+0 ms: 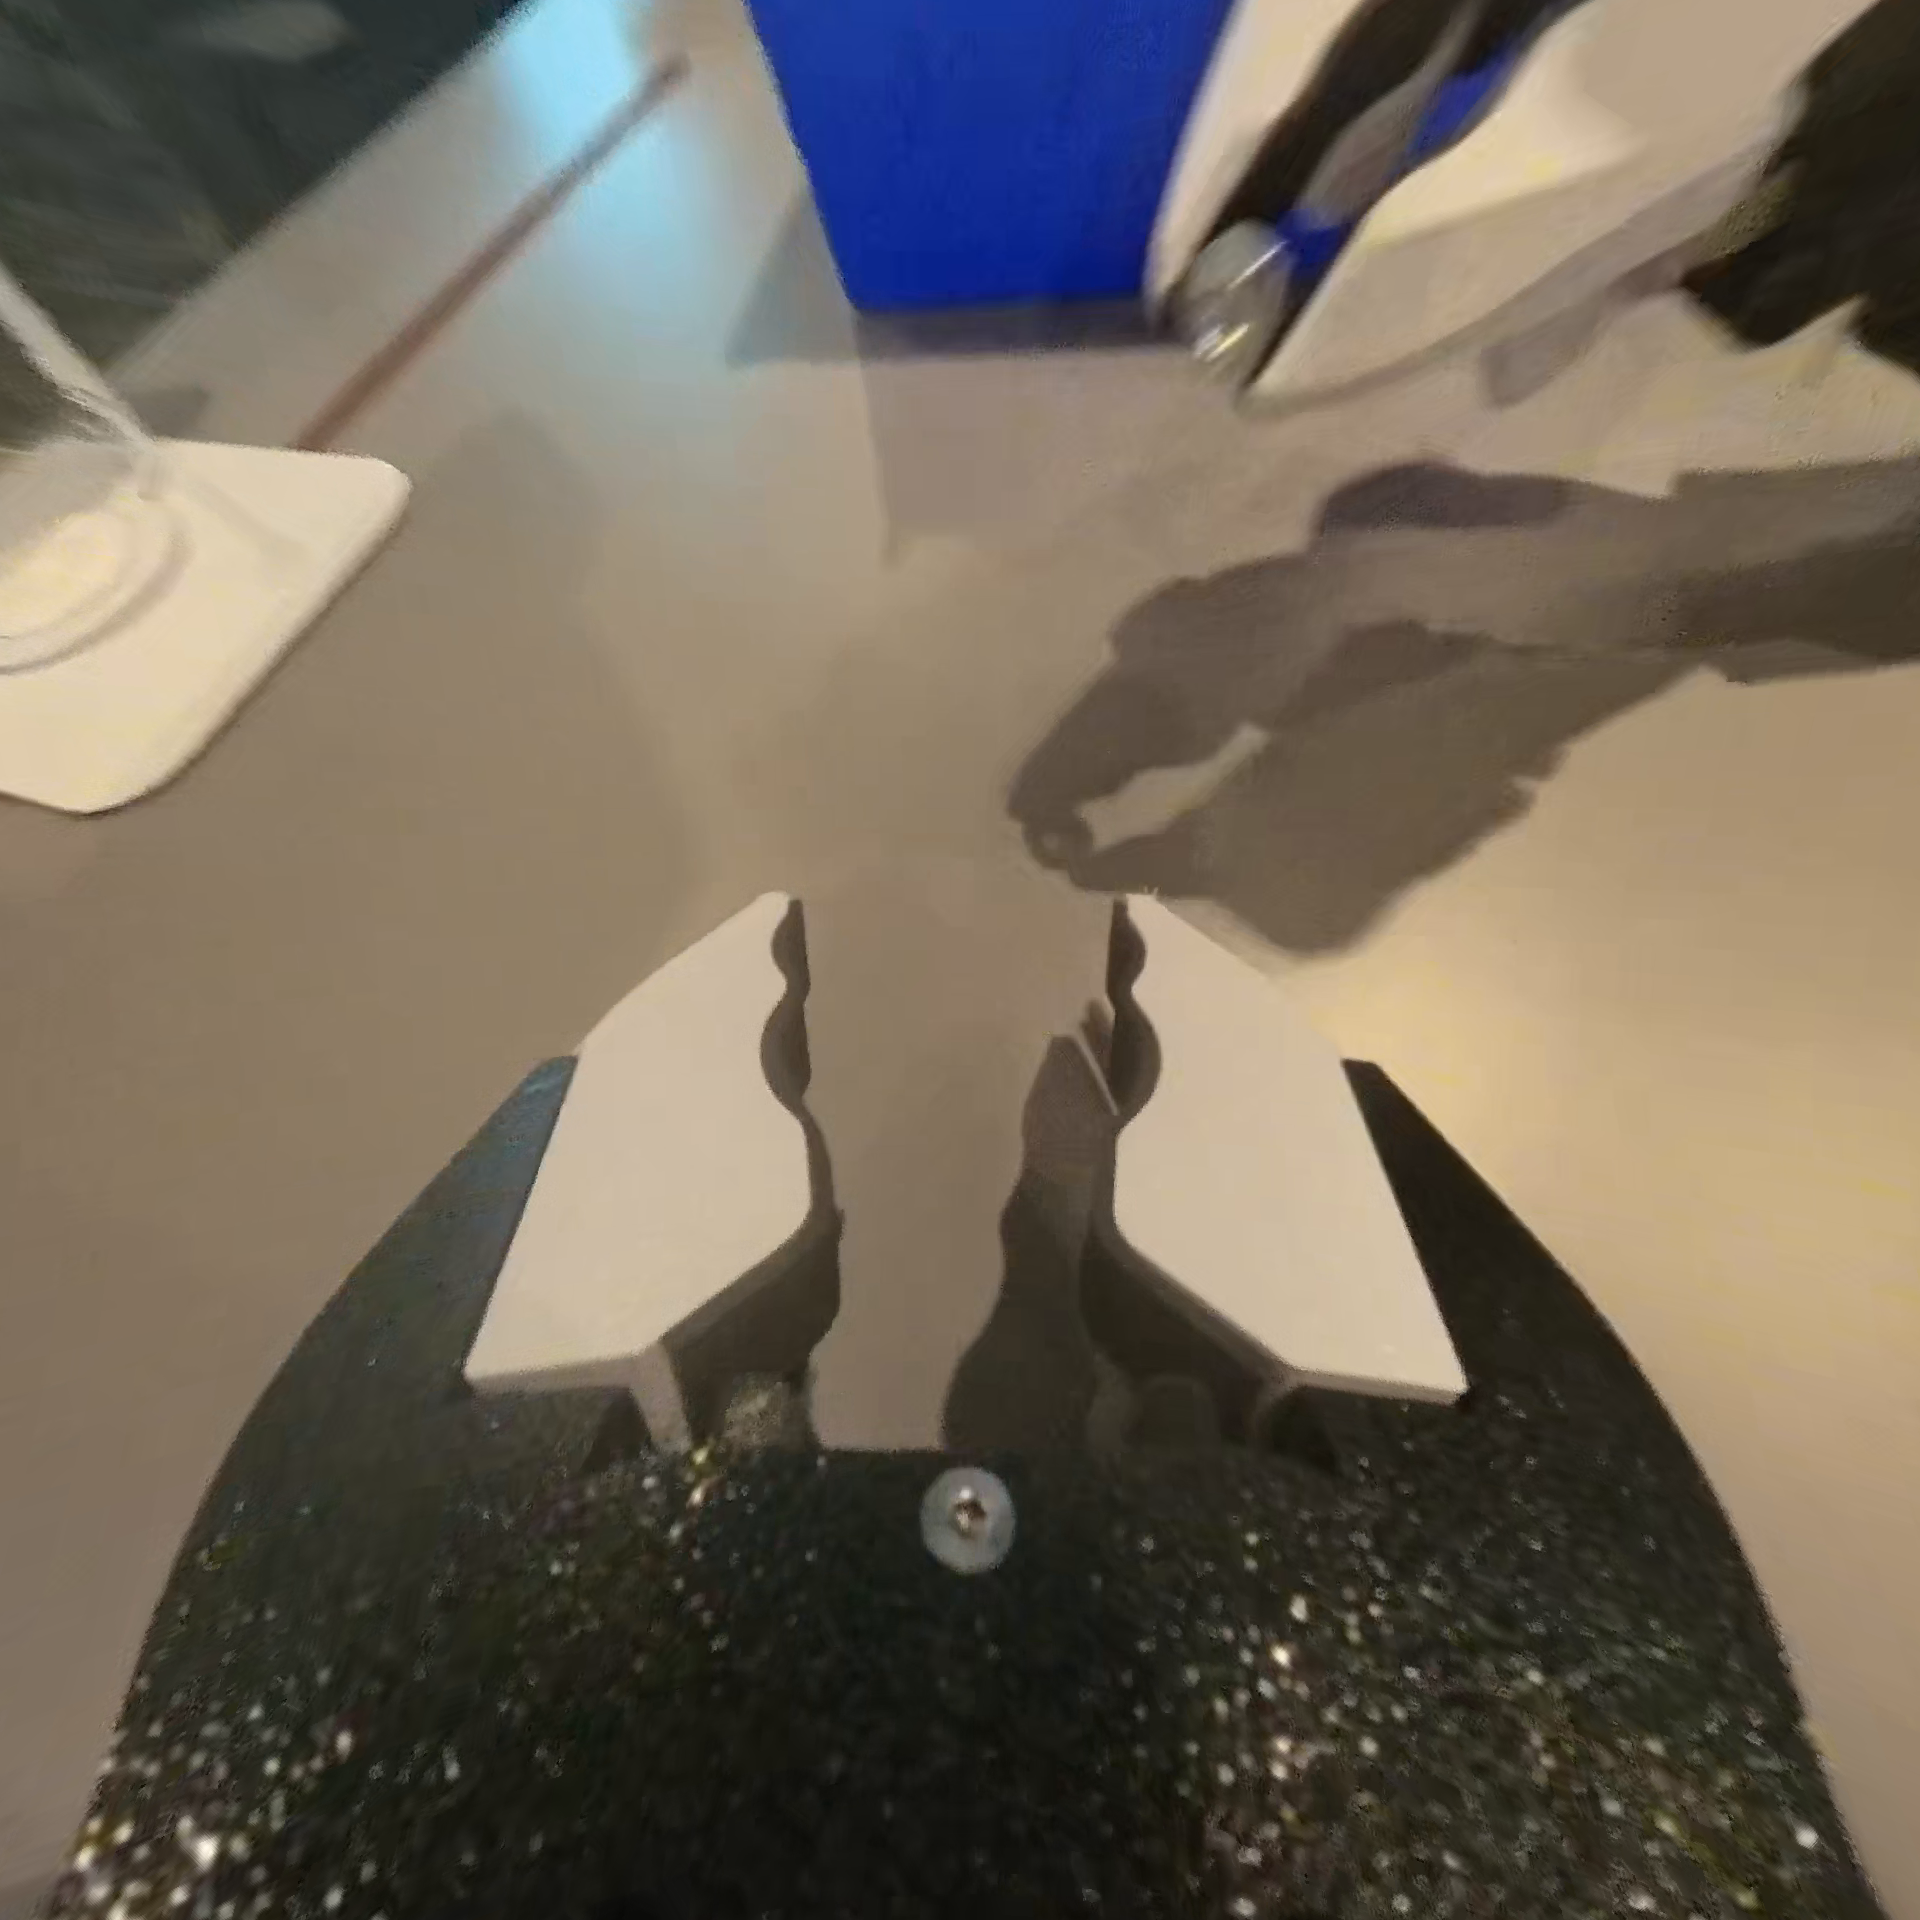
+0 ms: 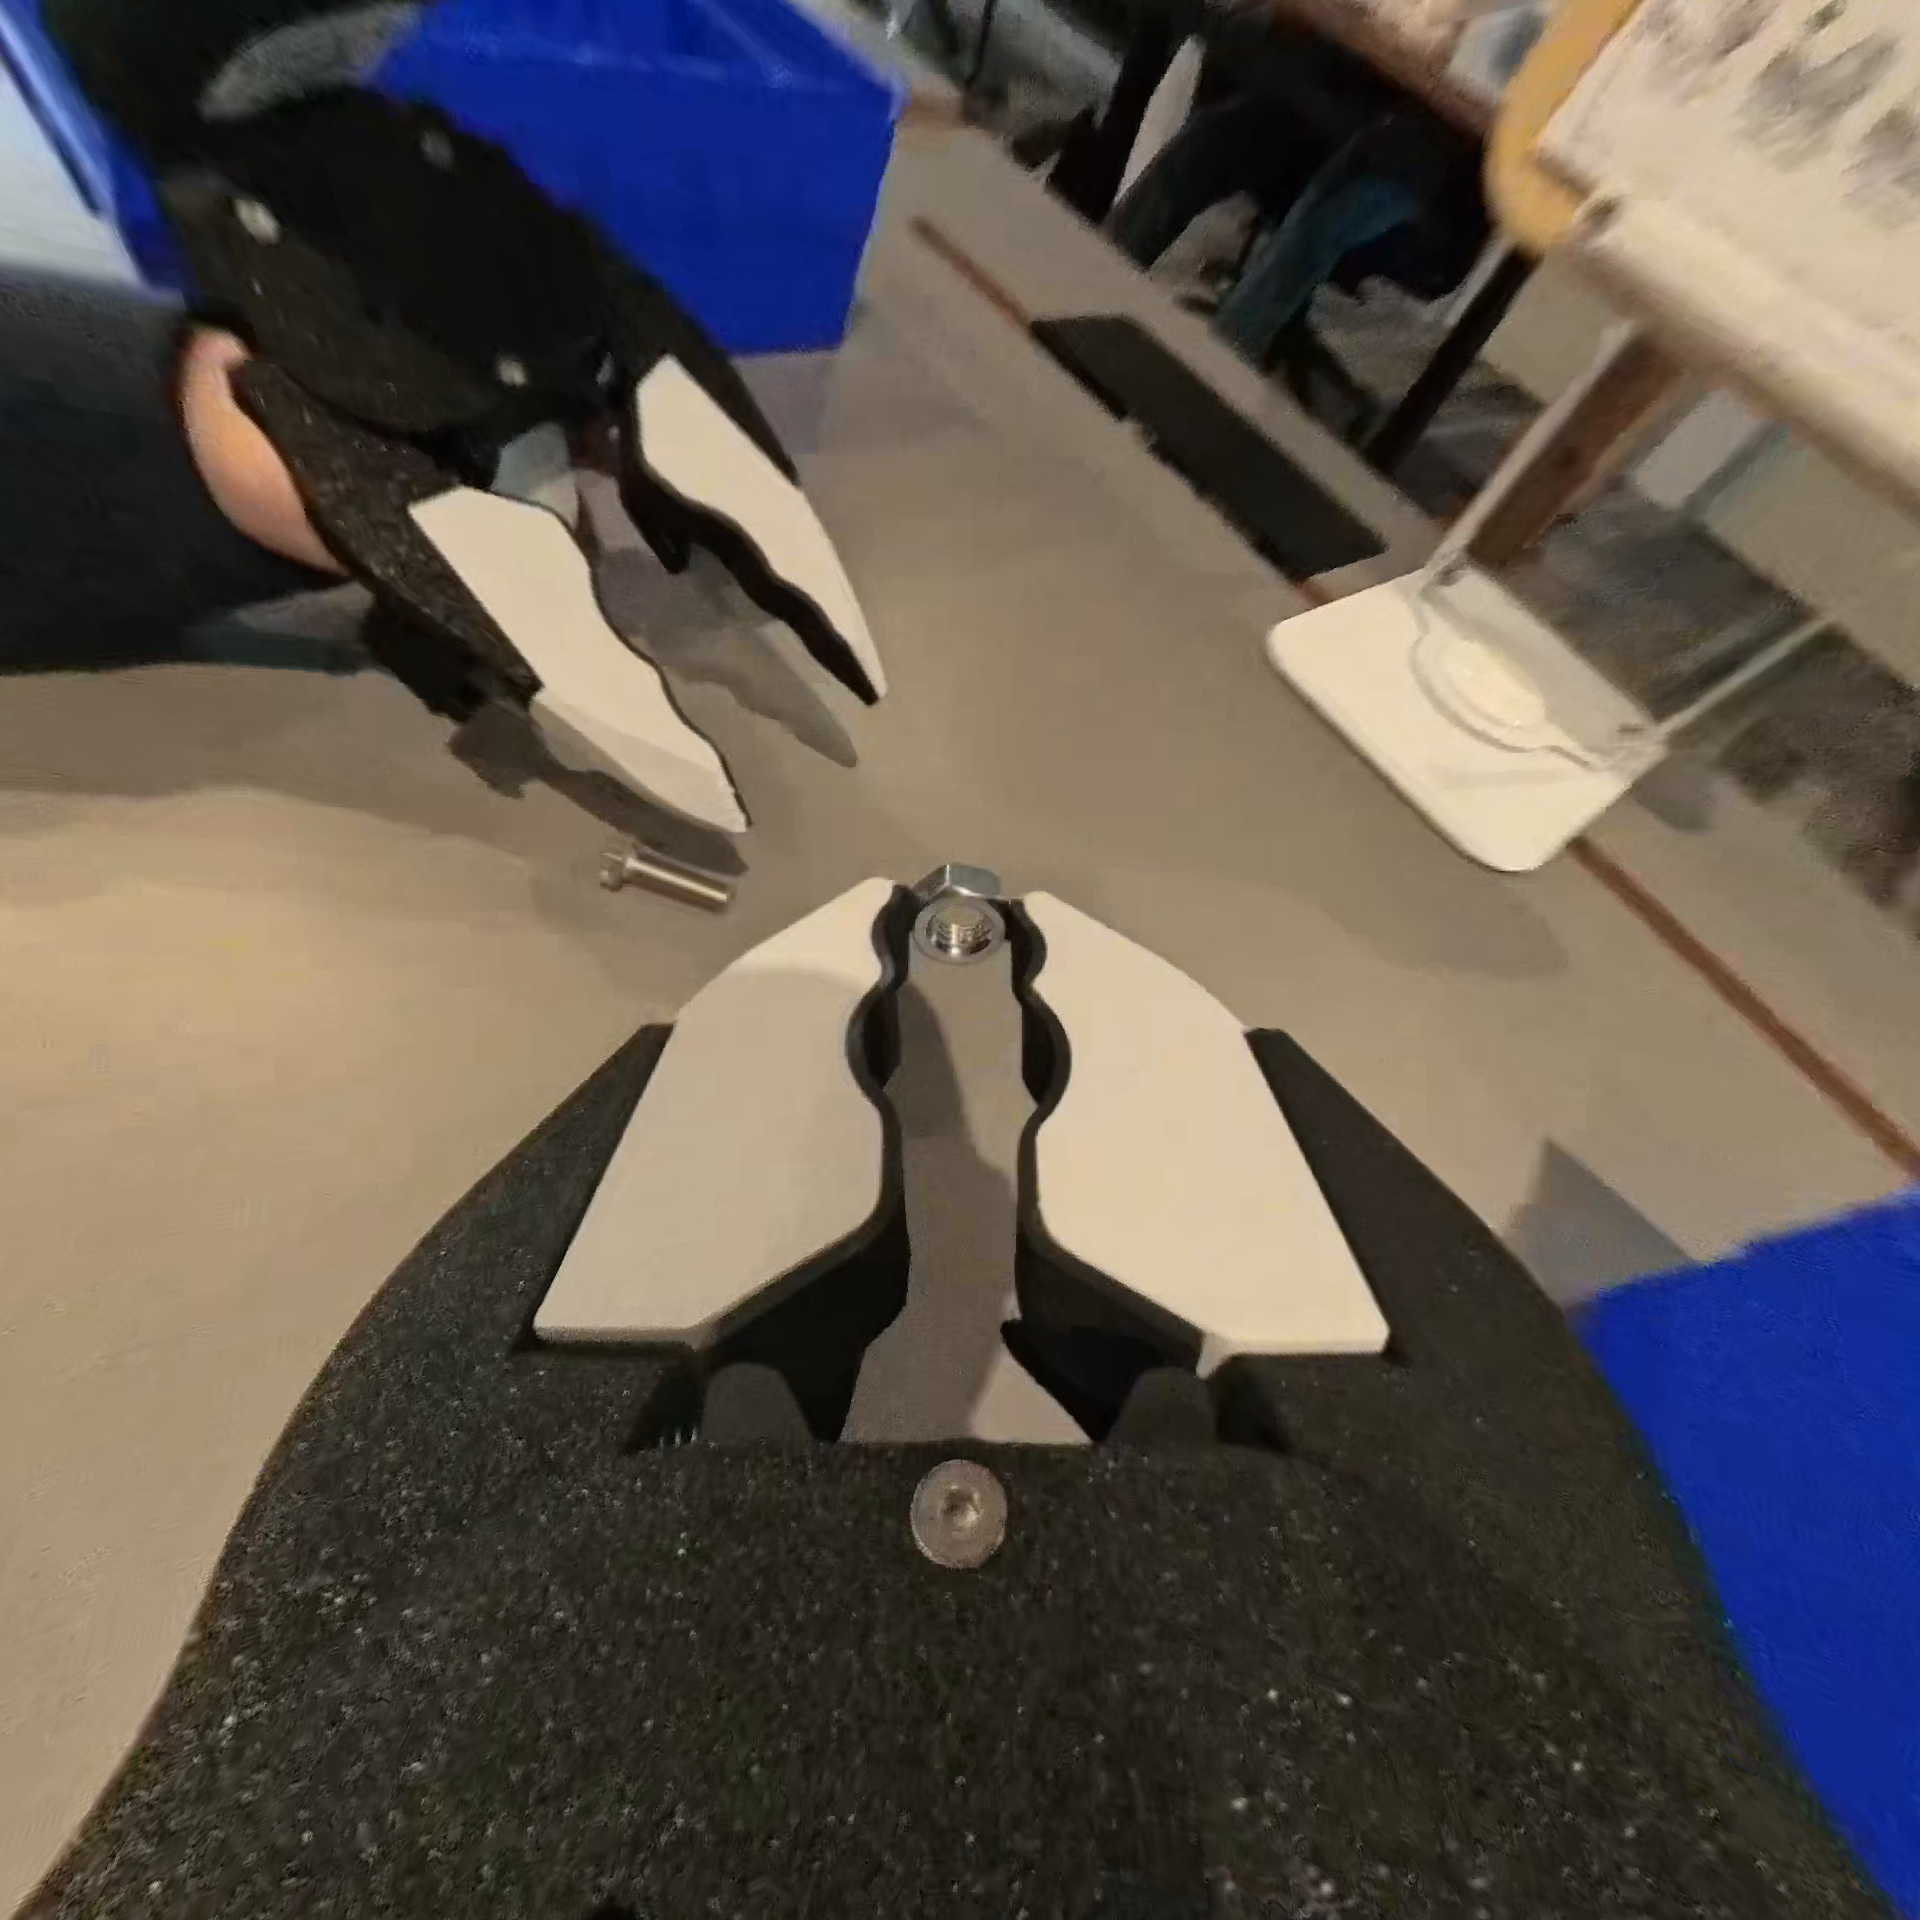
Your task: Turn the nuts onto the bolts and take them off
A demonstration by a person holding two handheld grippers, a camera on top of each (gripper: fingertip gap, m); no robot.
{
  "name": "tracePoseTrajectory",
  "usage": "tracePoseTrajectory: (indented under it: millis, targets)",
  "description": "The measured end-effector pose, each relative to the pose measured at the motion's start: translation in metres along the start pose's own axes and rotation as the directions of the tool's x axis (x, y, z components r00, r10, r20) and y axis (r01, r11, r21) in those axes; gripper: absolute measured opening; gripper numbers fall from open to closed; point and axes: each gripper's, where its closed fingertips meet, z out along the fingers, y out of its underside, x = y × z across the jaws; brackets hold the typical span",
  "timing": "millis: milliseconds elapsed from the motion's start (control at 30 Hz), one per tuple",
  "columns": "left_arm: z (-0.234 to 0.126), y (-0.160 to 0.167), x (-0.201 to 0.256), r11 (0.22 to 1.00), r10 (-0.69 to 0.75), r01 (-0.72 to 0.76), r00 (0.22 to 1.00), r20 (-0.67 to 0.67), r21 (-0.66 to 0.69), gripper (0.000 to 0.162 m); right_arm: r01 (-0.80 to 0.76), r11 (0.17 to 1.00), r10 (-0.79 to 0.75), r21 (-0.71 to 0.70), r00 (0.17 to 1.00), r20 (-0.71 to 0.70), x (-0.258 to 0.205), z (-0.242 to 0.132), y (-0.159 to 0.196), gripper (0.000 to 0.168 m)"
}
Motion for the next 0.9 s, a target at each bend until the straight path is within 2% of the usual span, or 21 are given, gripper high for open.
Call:
tracePoseTrajectory:
  millis: [33,167,267,400,500,567,700,833,900]
  targets:
    - [-0.001,-0.004,-0.006,0.999,-0.002,0.000,0.999,0.046,0.037,0.054,0.008,1.000,-0.007,0.019,0.999,-0.042,0.007,-0.013,-0.004,0.019]
    - [-0.007,-0.016,-0.023,0.991,-0.016,-0.010,0.981,0.194,0.134,0.050,0.066,0.997,-0.052,0.048,0.969,-0.242,0.033,-0.063,-0.010,0.018]
    - [-0.012,-0.021,-0.031,0.980,-0.004,-0.057,0.952,0.306,0.188,0.050,0.073,0.993,-0.038,0.097,0.945,-0.325,0.035,-0.086,-0.014,0.018]
    - [-0.025,-0.031,-0.039,0.949,0.018,-0.155,0.895,0.446,0.274,0.045,0.117,0.956,0.022,0.270,0.886,-0.463,0.034,-0.099,-0.021,0.018]
    - [-0.030,-0.036,-0.040,0.929,0.005,-0.179,0.881,0.473,0.323,0.045,0.128,0.934,0.072,0.334,0.847,-0.526,0.035,-0.088,-0.010,0.019]
    - [-0.031,-0.035,-0.042,0.926,-0.020,-0.160,0.883,0.469,0.341,0.050,0.092,0.950,0.078,0.297,0.853,-0.516,0.035,-0.076,-0.001,0.019]
    - [-0.035,-0.034,-0.048,0.919,-0.085,-0.107,0.887,0.455,0.380,0.055,0.048,0.958,0.114,0.284,0.842,-0.527,0.042,-0.077,0.004,0.019]
    - [-0.034,-0.033,-0.048,0.918,-0.086,-0.102,0.892,0.445,0.383,0.058,0.054,0.961,0.113,0.273,0.820,-0.561,0.050,-0.096,0.003,0.019]
    - [-0.032,-0.033,-0.046,0.921,-0.064,-0.120,0.891,0.449,0.369,0.058,0.080,0.973,0.068,0.218,0.800,-0.596,0.061,-0.116,0.002,0.018]
